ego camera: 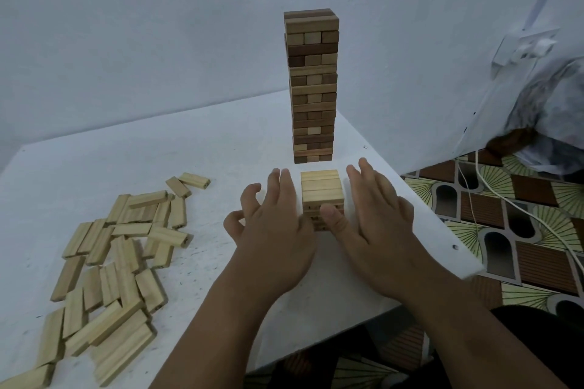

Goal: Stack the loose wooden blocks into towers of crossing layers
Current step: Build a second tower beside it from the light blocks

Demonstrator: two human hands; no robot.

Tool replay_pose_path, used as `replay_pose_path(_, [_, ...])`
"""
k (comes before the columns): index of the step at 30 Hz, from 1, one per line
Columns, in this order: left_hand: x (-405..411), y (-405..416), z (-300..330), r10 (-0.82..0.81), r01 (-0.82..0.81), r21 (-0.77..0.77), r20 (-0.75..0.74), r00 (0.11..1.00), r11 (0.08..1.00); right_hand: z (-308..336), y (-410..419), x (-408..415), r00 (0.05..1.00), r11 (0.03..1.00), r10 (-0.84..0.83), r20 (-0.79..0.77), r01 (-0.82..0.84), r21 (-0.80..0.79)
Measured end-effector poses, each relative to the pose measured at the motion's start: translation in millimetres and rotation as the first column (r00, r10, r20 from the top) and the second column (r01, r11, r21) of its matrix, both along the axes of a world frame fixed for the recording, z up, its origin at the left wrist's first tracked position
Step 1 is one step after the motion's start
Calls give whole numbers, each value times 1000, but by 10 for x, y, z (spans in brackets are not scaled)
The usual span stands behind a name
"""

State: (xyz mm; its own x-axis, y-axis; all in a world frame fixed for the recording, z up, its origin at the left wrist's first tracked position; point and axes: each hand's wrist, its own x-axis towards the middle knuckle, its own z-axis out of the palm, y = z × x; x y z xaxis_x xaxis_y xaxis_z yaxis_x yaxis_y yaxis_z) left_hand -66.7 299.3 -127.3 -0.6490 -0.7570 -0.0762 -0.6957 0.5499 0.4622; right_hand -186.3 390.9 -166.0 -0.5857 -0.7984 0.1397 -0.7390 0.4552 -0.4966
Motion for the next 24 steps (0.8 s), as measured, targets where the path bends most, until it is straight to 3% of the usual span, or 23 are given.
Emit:
replay_pose_path(8, [-64,-10,-70,-25,30,-53,109,994,998,22,-20,78,998,999,14,-53,-12,49])
replay_pose_path(18, [-47,-51,-27,-12,16,-39,104,995,999,35,-12,75,995,998,24,-93,-18,63])
replay_pose_path(22, [130,-84,112,42,-41,-18,31,999,999,145,29,58,998,999,-4,-56,2,-47])
replay_pose_path(24, [305,-105,215,65,-67,-31,-48,997,997,265,14,148,994,990,-4,-110,-12,-144])
